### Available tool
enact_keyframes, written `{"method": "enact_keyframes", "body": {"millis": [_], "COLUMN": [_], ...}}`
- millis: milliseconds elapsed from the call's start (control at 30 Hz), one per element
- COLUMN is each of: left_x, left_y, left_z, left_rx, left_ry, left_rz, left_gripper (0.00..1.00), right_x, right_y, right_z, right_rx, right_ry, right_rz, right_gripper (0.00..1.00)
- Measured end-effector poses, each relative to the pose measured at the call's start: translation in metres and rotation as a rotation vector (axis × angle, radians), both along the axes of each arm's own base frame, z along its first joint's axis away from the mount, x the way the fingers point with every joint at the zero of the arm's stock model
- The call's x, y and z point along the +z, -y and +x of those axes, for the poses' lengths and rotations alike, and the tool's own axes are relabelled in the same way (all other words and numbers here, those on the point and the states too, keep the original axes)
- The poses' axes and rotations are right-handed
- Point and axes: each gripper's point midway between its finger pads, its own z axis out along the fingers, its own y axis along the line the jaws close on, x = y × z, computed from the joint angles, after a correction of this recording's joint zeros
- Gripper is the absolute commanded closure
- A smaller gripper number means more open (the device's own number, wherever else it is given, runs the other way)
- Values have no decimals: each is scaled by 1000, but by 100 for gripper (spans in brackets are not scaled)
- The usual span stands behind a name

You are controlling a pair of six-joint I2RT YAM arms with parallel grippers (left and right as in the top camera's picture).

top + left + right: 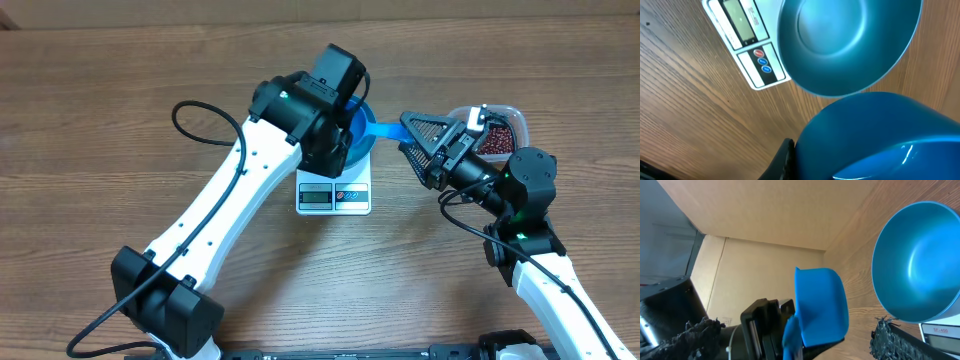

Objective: Scoop item into bowl and weigh 150g on scale
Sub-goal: 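Move the right gripper toward the blue cup held by the left gripper, then close the right gripper on the blue cup's handle beside the left gripper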

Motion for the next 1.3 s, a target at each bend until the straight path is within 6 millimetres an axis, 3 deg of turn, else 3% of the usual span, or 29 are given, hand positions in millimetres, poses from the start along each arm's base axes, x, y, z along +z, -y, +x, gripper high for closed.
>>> {"method": "enact_keyframes", "body": {"millis": [133,433,833,1300], "left_x": [1,2,2,-11], "left_y": [8,13,16,17], "left_z": [-2,-5,-6,-4], "left_rx": [-18,-33,-48,-113], "left_ry": [14,20,24,20], "left_rz": [-4,-4,1,36], "left_gripper": [96,96,96,96], "right_x": [0,-3,-2,-2], "right_y": [0,-1,-4,-4], "right_z": [0,-1,-4,-4], "right_rx": [1,11,42,43], "right_ry": [6,48,104,110], "right_rz": [-7,-55,-99,-104], "right_gripper": [15,17,33,42]}}
